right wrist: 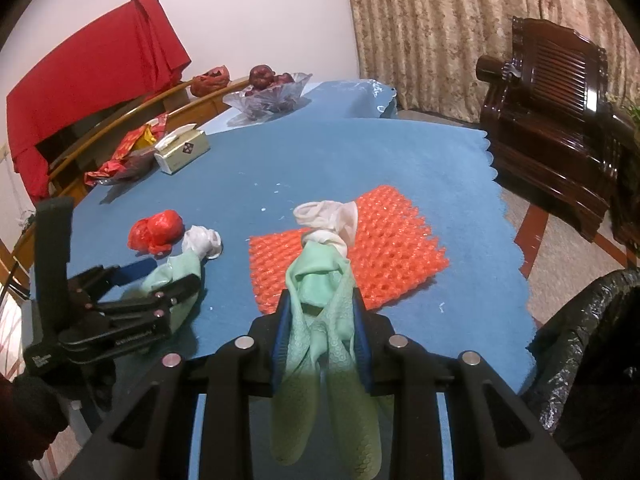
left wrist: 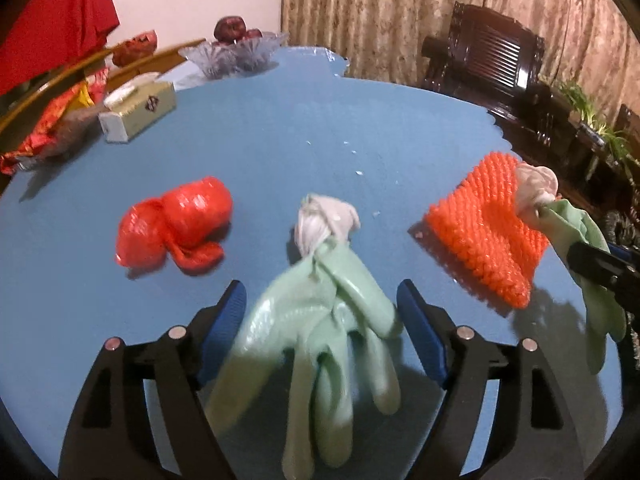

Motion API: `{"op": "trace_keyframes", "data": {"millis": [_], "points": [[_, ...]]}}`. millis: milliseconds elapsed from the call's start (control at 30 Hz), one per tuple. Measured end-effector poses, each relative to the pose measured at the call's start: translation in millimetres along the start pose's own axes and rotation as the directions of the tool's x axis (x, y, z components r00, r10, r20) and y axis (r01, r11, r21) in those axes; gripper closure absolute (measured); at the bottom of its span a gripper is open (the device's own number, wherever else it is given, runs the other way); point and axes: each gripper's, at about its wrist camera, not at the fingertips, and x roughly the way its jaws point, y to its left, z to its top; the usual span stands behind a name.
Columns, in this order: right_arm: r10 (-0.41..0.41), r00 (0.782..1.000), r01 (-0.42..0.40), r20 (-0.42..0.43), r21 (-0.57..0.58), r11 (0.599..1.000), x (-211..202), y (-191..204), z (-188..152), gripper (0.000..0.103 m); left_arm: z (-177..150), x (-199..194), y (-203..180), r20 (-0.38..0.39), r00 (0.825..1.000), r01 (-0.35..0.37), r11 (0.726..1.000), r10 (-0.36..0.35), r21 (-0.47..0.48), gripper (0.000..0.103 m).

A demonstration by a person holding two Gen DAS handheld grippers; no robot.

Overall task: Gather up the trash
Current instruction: 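Lift both green gloves and carry them over the bin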

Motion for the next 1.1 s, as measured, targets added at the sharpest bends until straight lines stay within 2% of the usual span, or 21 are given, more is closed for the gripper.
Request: {"op": "trace_keyframes", "data": {"millis": [67,167,267,533,800,1100], "points": [[0.0,1.0,0.0,0.002,-0.001,1.0,-1,0,1,0.075,-3,5,1,-0.036,0.999,0.017,1.0,-0.018,-0.016,0.034],[0.002,1.0,-0.002,0.006,-0.001,1.0,-3,1,1,0.075,-6,3,2,-0.034,0.998,0.046,0.998,-0.047,-0.031,0.066],[0.0,1.0,0.0,0.011,0.003,1.0,-6,0,1,0.075,-7,0,1,-0.024,0.998,0.061,0.997,-0.062,-0.038,0.077],[-0.007,0.999,0.007,0.042,0.015,1.0,-25,-4,6,0.075,0,-30,-17,0.056,0.995,0.084,0.996,-0.082,-0.026,0.083],[-0.02,0.996,0.017,0.084,0.028,0.999,-49,-8,12,0.075,13,-54,-41,0.1,0.99,0.1,0.995,-0.101,0.01,0.083],[-0.076,0.991,0.071,0.113,0.053,0.996,-81,-26,9,0.075,18,-79,-74,0.136,0.981,0.133,0.989,-0.14,0.058,0.083]]}}
